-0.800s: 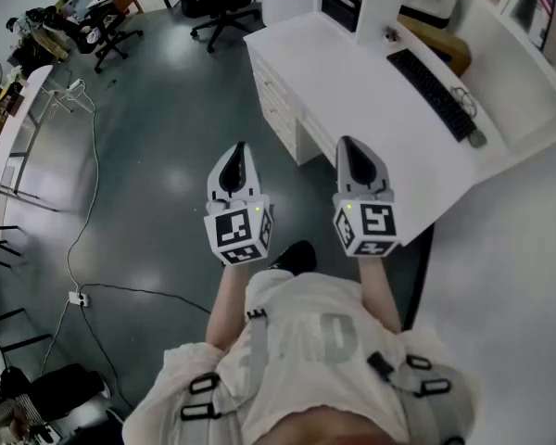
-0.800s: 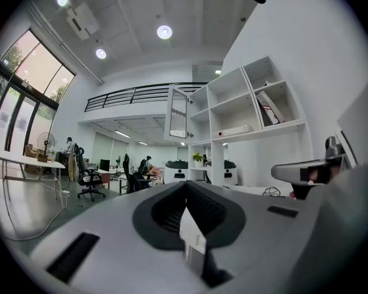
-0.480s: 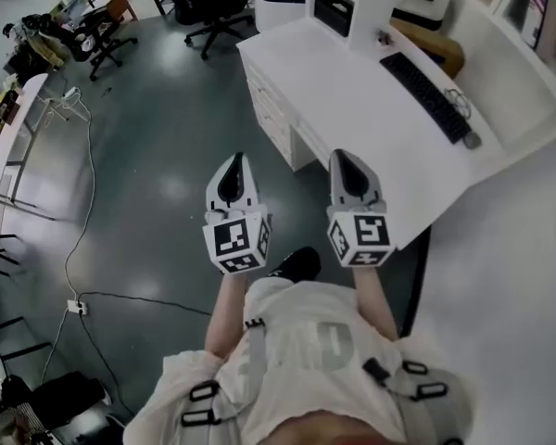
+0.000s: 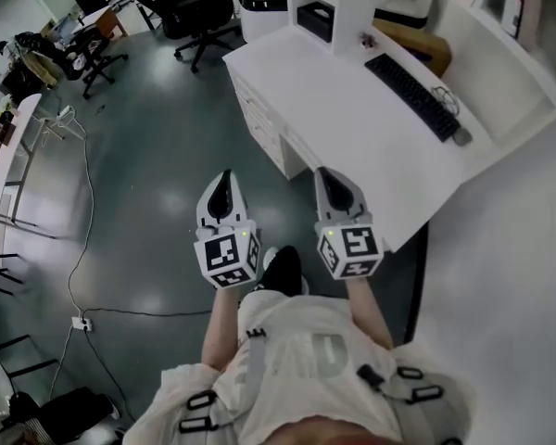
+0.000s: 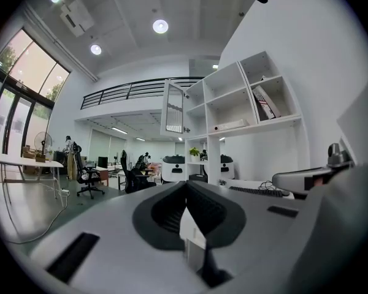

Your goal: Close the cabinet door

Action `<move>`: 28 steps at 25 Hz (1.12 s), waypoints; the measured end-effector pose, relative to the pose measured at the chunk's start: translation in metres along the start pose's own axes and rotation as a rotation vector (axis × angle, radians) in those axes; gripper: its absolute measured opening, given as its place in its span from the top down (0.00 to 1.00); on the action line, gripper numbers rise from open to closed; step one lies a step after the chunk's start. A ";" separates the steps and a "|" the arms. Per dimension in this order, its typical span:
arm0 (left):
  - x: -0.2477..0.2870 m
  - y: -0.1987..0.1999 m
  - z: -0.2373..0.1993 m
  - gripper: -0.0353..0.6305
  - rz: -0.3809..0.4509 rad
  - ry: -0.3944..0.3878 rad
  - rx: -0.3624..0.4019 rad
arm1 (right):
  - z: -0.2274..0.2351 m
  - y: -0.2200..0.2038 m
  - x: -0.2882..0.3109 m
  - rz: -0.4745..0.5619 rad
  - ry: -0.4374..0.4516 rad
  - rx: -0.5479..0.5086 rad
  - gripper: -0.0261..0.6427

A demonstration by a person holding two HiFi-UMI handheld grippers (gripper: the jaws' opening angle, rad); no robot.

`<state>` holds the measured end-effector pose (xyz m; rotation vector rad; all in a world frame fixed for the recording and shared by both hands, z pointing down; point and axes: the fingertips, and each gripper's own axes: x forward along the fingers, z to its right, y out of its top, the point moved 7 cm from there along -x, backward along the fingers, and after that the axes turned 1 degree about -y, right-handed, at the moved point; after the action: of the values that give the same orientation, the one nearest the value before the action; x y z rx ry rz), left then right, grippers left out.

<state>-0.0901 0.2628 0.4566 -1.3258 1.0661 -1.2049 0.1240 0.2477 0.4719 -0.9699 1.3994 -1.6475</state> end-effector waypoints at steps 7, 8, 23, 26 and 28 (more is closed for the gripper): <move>0.018 0.001 -0.010 0.94 0.064 -0.009 -0.002 | -0.007 0.008 0.013 0.041 0.024 -0.003 0.95; 0.023 0.006 -0.008 0.94 0.083 -0.025 0.013 | -0.007 0.015 0.016 0.060 0.029 -0.012 0.95; 0.133 0.036 -0.019 0.94 0.158 -0.107 0.012 | 0.019 0.045 0.112 0.113 -0.003 -0.069 0.95; 0.163 0.036 -0.040 0.94 0.152 -0.094 -0.016 | 0.027 0.047 0.146 0.110 -0.011 -0.075 0.95; 0.189 0.038 -0.053 0.94 0.144 -0.091 -0.027 | 0.033 0.050 0.174 0.108 -0.011 -0.087 0.95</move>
<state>-0.1210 0.0657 0.4379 -1.2888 1.0965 -1.0178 0.0829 0.0713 0.4393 -0.9341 1.5001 -1.5114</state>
